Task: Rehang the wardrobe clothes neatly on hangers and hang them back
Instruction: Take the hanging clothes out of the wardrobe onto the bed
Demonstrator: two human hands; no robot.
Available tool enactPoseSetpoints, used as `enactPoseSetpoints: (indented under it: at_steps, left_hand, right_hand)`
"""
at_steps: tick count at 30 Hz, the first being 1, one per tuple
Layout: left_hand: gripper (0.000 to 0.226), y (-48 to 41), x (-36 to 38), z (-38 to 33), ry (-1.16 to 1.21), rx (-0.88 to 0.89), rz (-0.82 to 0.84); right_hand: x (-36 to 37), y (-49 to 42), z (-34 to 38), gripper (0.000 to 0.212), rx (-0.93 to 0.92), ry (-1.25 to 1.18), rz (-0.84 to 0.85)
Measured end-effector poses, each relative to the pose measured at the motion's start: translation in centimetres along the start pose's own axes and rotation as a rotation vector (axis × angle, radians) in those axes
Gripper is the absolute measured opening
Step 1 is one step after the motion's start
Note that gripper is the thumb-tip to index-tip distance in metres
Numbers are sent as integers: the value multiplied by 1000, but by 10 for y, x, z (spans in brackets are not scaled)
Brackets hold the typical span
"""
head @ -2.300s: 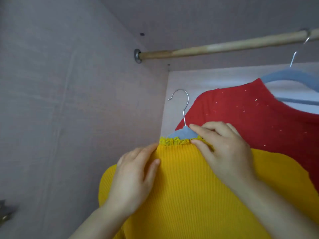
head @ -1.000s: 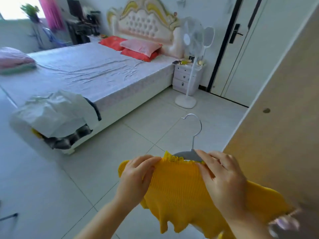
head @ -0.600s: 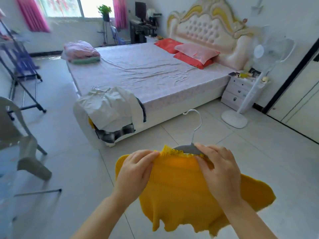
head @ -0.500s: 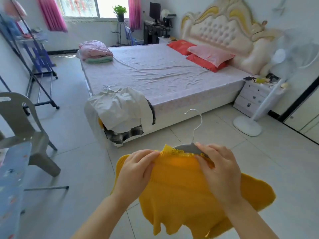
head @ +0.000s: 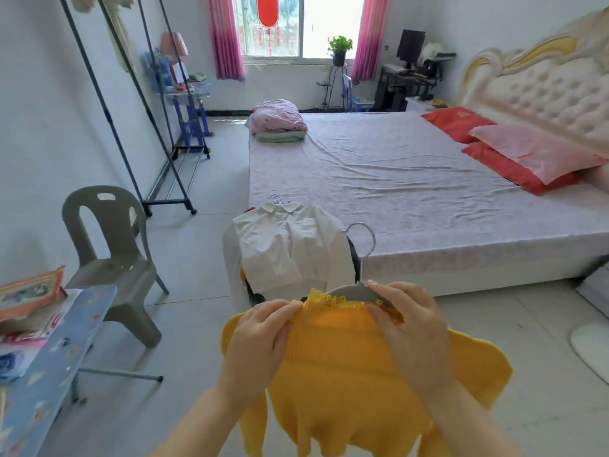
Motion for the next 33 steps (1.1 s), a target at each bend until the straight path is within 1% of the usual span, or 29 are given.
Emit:
enactPoseSetpoints:
  at_steps: [4, 7, 10, 15, 19, 22, 29, 33]
  left_hand:
    - [31, -50, 10, 28, 10, -73, -32]
    - [34, -91, 23, 56, 12, -96, -45]
    - [31, -134, 36, 93, 2, -123, -70]
    - [31, -214, 51, 162, -17, -153, -72]
    - [31, -273, 55, 209, -20, -177, -42]
    - [33, -314, 63, 242, -37, -175, -33]
    - [36, -389, 88, 314, -45, -265, 9]
    - [35, -430, 108, 353, -67, -321, 29]
  right_hand:
    - [32, -63, -16, 34, -69, -3, 3]
    - [66, -112, -36, 32, -46, -80, 44]
    - [106, -160, -56, 31, -32, -133, 81]
    - [179, -244, -76, 36, -29, -178, 118]
    - [228, -307, -86, 35, -31, -180, 141]
    - [263, -349, -100, 34, 6, -198, 175]
    - [340, -431, -129, 31, 35, -245, 245]
    - [389, -477, -152, 30, 46, -274, 318]
Point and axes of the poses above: each hand's wrist, its own y-axis away from the middle knuckle, its own x-axis out of the palm, z = x × y, the point moved 5 cm from there along -y, towards the middle knuckle, and after that the axes turned 4 degrees about z, right-handed, at the moved point
